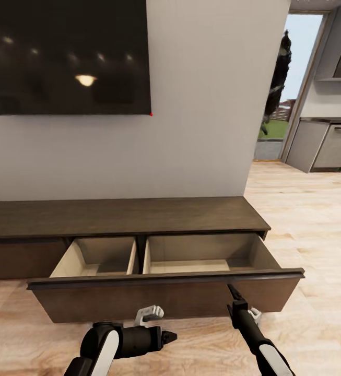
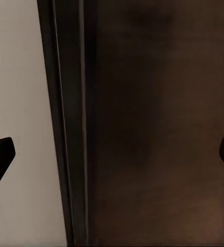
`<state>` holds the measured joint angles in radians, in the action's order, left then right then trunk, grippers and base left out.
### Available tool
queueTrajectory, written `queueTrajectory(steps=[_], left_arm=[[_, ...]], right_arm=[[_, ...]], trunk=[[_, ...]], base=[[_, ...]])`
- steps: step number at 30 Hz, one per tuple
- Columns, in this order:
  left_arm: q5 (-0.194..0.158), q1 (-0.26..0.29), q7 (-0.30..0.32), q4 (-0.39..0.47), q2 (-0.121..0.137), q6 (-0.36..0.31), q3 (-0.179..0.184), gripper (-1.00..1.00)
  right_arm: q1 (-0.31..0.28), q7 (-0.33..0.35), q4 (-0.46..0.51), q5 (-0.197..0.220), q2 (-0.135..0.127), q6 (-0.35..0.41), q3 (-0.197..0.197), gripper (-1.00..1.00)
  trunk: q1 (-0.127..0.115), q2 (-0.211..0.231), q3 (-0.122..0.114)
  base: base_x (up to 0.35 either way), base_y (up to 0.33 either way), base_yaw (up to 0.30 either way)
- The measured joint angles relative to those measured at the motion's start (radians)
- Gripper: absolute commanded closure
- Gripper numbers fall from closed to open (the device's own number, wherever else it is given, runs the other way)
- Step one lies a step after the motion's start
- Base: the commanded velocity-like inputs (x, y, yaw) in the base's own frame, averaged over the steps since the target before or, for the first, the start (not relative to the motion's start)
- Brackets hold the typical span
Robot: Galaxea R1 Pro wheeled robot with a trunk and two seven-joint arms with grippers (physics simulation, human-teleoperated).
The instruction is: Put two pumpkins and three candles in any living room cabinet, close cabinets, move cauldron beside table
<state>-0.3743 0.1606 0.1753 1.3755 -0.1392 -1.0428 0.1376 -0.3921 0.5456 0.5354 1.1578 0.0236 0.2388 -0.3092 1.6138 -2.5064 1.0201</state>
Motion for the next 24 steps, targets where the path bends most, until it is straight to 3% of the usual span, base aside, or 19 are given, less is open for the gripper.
queueTrajectory(steps=[13,19,24], left_arm=[[0.000,0.000,-0.001,0.000,-0.001,0.000,0.000,-1.00],[-0.002,0.000,-0.003,-0.006,-0.002,-0.001,-0.004,-1.00],[0.001,0.000,-0.008,-0.028,-0.002,-0.001,-0.007,-1.00]], right_arm=[[0.000,-0.009,0.000,-0.001,0.000,-0.001,0.000,-1.00],[0.000,-0.019,0.000,-0.002,-0.001,-0.001,0.000,-1.00],[0.001,-0.162,-0.006,0.005,0.000,0.013,-0.001,-1.00]], trunk=[[0.000,0.000,0.000],[-0.003,0.001,-0.023],[-0.005,0.002,-0.042]], base=[[-0.217,0.000,0.000],[-0.008,0.000,0.000],[0.000,0.000,0.000]])
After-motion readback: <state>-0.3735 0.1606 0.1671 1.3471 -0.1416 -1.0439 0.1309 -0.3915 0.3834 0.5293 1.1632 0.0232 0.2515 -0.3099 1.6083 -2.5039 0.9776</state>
